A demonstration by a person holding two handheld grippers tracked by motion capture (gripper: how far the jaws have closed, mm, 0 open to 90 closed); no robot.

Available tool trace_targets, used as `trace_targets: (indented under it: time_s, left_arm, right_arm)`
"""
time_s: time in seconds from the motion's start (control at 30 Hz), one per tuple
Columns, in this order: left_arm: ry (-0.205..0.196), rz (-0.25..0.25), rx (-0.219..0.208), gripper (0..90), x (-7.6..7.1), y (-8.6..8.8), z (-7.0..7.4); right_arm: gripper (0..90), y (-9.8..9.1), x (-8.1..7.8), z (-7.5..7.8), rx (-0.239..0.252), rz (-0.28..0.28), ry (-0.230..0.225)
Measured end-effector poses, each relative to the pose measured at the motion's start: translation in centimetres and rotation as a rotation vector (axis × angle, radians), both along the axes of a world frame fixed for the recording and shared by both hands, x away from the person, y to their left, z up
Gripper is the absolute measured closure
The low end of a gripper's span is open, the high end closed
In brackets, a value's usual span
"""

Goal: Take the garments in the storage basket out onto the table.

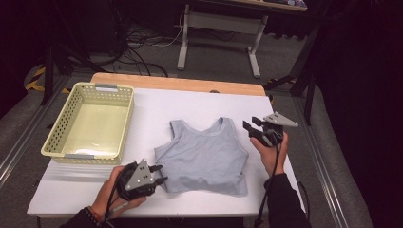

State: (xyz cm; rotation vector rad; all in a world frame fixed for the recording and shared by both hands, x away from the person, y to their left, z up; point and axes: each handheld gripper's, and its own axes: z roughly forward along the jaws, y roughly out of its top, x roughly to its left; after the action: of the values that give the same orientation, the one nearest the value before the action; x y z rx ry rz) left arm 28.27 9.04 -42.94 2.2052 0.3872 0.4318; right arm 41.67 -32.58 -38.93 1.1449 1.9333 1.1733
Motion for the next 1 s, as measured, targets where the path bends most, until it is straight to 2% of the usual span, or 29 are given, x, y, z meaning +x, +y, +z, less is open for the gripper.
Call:
trace_targets:
  time_s: [0.03,0.07,0.13,0.2,0.23,0.27,0.3,0.37,0.43,0.47,0.5,0.53,0.57,0.6,0.67,0.7,0.73,0.8,0.87,0.93,0.97,1.0]
  left_arm:
    - [0.0,-0.017,0.032,52.9,-0.3,-0.6,-0.4]
    - [0.0,-0.017,0.032,51.2,-0.3,-0.6,-0.4]
    - [0.019,-0.029,0.081,48.0,-0.7,-1.7,-1.6]
    - [0.037,-0.017,0.101,46.2,-0.4,-2.0,-2.3]
    - [0.046,-0.013,0.094,46.3,-0.2,-2.0,-2.5]
    - [0.046,-0.013,0.094,46.4,-0.2,-2.0,-2.5]
    - [0.072,0.0,0.085,46.5,0.4,-1.9,-3.0]
    - [0.079,0.011,0.094,46.9,0.8,-1.8,-3.3]
    - [0.084,0.008,0.083,48.9,1.2,-1.7,-3.5]
    - [0.084,0.008,0.083,50.2,1.2,-1.7,-3.5]
    - [0.078,0.009,0.085,52.3,1.4,-1.7,-3.5]
    - [0.078,0.009,0.085,53.5,1.4,-1.7,-3.5]
    - [0.072,0.015,0.09,53.5,1.5,-1.8,-3.5]
    - [0.061,0.013,0.098,59.6,1.8,-1.8,-3.5]
    - [0.051,0.02,0.098,65.8,2.2,-1.8,-3.5]
    - [0.054,0.031,0.094,65.8,2.4,-1.8,-3.5]
    - [0.063,0.031,0.085,72.0,2.8,-1.7,-3.5]
    - [0.063,0.029,0.088,75.7,3.0,-1.7,-3.4]
    - [0.071,0.027,0.084,81.1,3.3,-1.7,-3.3]
    - [0.08,0.008,0.081,82.8,3.5,-1.5,-2.8]
    - [0.076,0.004,0.065,83.1,3.5,-1.3,-2.5]
    - [0.076,0.004,0.065,83.2,3.5,-1.3,-2.5]
  right_arm:
    - [54.5,-0.4,-1.1,-0.1,-0.002,0.001,0.001]
    - [54.4,-0.7,-2.1,-0.4,0.0,0.013,0.012]
    - [54.5,-1.4,-4.2,-1.3,-0.026,0.032,0.024]
    - [54.5,-1.9,-5.6,-2.2,-0.037,0.035,0.065]
    - [54.4,-2.1,-6.6,-2.8,-0.029,0.046,0.084]
    - [54.4,-2.1,-6.6,-2.8,-0.029,0.046,0.084]
    - [53.8,-2.2,-8.2,-3.8,-0.034,0.092,0.128]
    - [53.0,-2.1,-9.1,-4.4,-0.02,0.129,0.162]
    - [51.7,-1.8,-9.9,-5.0,-0.004,0.182,0.206]
    - [51.7,-1.8,-9.9,-5.0,-0.004,0.182,0.206]
    - [50.6,-1.1,-10.4,-5.4,-0.027,0.236,0.22]
    - [50.7,-0.8,-10.5,-5.5,-0.032,0.254,0.228]
    - [50.7,-0.8,-10.5,-5.5,-0.032,0.254,0.228]
    - [50.7,-0.2,-10.6,-5.8,-0.067,0.272,0.243]
    - [51.0,0.1,-10.7,-6.1,-0.08,0.285,0.255]
    - [51.0,0.1,-10.7,-6.1,-0.08,0.285,0.255]
    - [53.3,0.4,-10.8,-6.5,-0.084,0.285,0.271]
    - [56.9,0.8,-10.9,-6.7,-0.111,0.29,0.269]
    - [59.9,1.0,-11.0,-6.6,-0.114,0.29,0.266]
    - [73.3,1.2,-11.3,-6.6,-0.115,0.287,0.254]
    - [80.5,1.1,-11.4,-6.6,-0.113,0.282,0.246]
    - [80.5,1.1,-11.4,-6.6,-0.113,0.282,0.246]
